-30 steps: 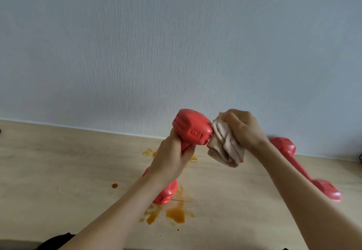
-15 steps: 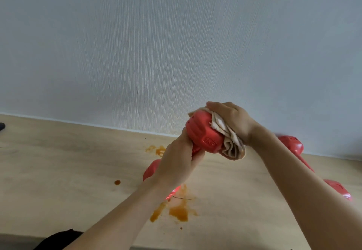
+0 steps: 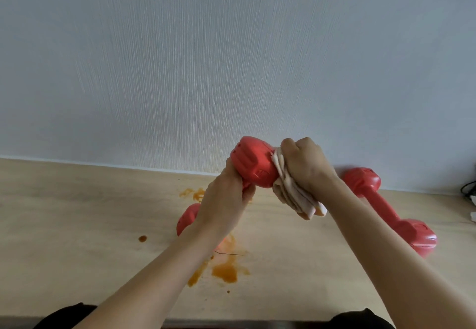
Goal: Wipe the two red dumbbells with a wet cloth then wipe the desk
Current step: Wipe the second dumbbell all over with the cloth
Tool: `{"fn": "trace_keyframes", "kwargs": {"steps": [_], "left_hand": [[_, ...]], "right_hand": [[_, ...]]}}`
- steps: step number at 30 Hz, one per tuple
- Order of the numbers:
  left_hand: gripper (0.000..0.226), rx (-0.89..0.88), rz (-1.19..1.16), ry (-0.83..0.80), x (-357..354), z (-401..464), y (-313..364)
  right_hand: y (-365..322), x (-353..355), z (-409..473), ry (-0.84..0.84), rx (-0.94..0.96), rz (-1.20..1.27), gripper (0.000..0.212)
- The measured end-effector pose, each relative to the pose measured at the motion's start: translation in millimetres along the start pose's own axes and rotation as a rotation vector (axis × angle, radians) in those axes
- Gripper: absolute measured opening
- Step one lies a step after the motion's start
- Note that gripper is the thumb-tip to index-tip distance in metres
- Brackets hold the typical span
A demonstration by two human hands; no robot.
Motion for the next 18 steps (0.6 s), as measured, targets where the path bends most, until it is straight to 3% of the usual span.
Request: {"fn": "trace_keyframes", "kwargs": {"steps": [5, 9, 11, 14, 18], "left_hand": [[0.022, 0.082, -0.095, 0.042, 12.8, 13.6, -15.7], [0.028, 0.145, -0.169, 0.025, 18.1, 19.0, -24.1], [0.031, 0.172, -0.237, -0.002, 19.3, 20.3, -27.1], [0.024, 0.231, -0.297, -0.023, 20.8, 19.2, -32.4], [0.03, 0.186, -0.36, -0.084, 10.4, 14.6, -30.7]], "right_hand": [[-9.3, 5.8, -4.2, 0.13, 0.12, 0.208, 0.052], [-25.9, 14.2, -6.7, 0.399, 0.313, 0.351, 0.037], [-43.1, -10.6, -10.0, 0.332, 0.449, 0.287, 0.037], [-52.3, -55.1, -7.4, 0.243, 0.543, 0.123, 0.057], [-42.3, -53.0, 13.4, 0.288, 0.388, 0.463, 0.038]]}}
Point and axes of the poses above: each hand's wrist, its own z-axis towards the middle knuckle, its own x-axis out of the back of the hand, y = z × x, the point moved 7 cm from there along z, towards the middle knuckle, and after that the axes turned 12 degrees about x, right-handed, at the moved point
